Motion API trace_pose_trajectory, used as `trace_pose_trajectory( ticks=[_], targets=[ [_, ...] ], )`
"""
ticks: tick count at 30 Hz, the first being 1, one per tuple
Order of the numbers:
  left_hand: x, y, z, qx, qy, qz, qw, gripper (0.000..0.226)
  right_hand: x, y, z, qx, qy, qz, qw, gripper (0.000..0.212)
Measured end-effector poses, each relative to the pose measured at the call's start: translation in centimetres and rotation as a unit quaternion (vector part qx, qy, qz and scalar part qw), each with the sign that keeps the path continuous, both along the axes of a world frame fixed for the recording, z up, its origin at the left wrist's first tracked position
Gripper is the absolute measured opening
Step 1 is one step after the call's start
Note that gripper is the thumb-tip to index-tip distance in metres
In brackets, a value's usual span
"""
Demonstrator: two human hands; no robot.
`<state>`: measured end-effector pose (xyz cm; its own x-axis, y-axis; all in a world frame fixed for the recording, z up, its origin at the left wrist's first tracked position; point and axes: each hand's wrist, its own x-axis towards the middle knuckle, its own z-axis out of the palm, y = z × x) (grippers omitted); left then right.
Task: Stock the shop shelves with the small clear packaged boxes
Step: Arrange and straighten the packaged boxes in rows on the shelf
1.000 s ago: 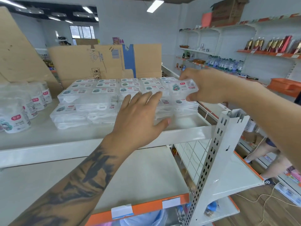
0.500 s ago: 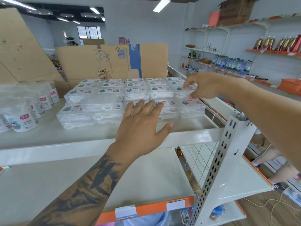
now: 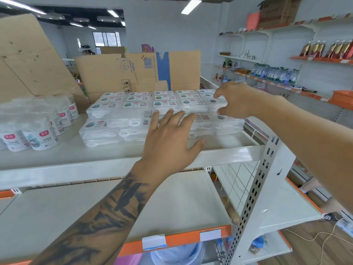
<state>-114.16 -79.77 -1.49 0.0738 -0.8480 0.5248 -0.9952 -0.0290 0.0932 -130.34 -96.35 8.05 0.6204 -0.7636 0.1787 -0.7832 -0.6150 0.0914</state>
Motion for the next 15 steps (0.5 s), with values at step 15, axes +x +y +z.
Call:
trace_pose_trajectory(
  ticks=[15],
  targets=[
    [11.8, 5.2, 1.6, -0.01, 0.049, 0.12, 0.992, 0.074, 3.7, 11.0, -10.0, -0.043, -0.155, 0.1, 0.982, 0.07]
  ],
)
